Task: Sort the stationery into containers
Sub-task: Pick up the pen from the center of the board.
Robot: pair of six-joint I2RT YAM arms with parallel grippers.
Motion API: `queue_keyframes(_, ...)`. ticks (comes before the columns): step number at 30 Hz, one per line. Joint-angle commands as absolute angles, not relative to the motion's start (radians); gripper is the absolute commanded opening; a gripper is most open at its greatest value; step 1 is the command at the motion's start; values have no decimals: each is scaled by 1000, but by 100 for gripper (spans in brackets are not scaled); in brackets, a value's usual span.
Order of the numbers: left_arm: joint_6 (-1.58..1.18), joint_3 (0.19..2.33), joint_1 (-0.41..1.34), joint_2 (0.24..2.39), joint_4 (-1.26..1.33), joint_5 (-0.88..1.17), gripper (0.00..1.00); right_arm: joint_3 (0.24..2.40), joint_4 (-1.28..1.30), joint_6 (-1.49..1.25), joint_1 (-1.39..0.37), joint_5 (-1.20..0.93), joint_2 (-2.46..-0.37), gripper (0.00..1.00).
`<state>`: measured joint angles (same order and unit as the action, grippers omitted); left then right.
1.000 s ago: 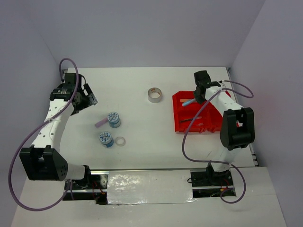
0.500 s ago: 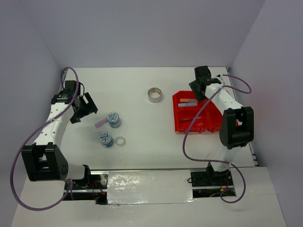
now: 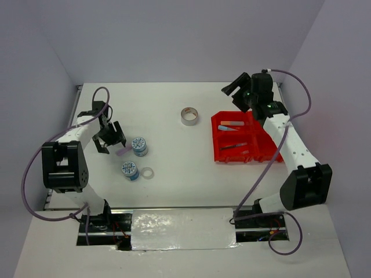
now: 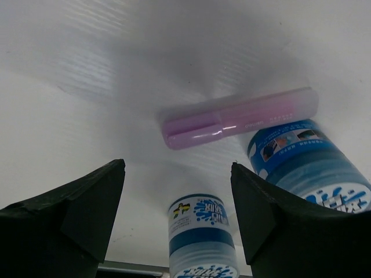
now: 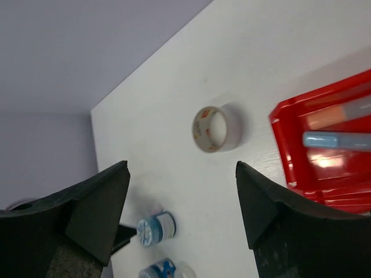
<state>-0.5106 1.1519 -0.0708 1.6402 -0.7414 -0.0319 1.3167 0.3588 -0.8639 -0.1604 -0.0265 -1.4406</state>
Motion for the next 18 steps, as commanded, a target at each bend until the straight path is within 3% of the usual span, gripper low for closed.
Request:
queue_keyframes(1,-446,1163,-74,1666,-686,14,85,1298,273,-738,-176,-199,-1365,81)
queue_keyframes(13,-436,1198,-74,1767,-712,-41,84,1290,307,-660,-176,-276,-1292,85)
queue_keyframes(18,-414,1181,-64,1723,-643,38,93,1273,293,-666,-176,-314,-1293,85)
